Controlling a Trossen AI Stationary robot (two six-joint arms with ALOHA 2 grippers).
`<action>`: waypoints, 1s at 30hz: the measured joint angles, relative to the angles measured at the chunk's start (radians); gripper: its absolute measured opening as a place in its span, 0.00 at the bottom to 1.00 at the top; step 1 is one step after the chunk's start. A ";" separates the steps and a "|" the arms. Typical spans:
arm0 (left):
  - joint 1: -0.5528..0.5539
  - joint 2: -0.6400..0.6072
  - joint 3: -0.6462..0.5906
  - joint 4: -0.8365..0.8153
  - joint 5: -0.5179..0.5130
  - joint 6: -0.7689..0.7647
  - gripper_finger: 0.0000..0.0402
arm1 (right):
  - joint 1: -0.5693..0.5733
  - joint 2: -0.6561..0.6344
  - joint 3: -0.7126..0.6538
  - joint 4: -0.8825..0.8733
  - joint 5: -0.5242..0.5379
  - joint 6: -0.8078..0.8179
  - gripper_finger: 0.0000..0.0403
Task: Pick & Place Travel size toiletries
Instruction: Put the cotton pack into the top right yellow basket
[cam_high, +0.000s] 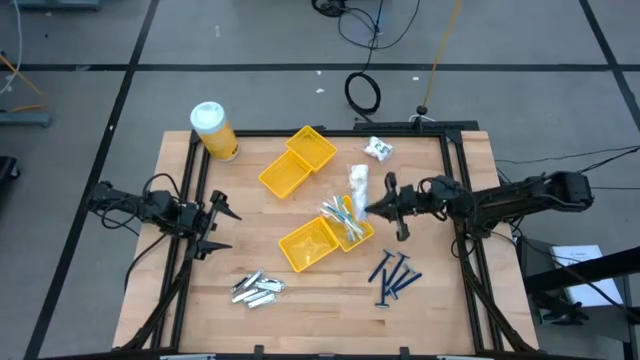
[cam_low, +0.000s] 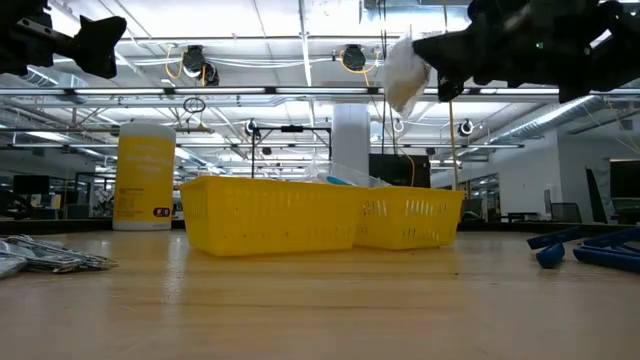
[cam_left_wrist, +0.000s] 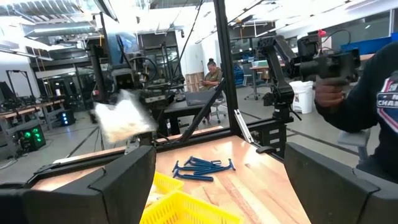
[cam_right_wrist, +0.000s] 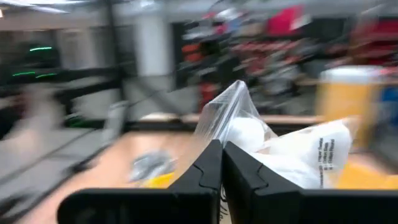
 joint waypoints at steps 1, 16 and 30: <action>0.000 0.000 0.000 0.001 0.000 -0.005 0.87 | 0.000 0.000 0.000 0.000 -0.066 0.022 0.00; 0.000 0.000 0.000 -0.001 0.001 -0.122 0.87 | 0.000 0.014 0.000 0.017 -0.188 0.114 0.00; 0.007 0.085 -0.034 0.177 -0.615 -0.310 0.87 | -0.054 0.089 0.001 0.059 -0.176 0.003 0.00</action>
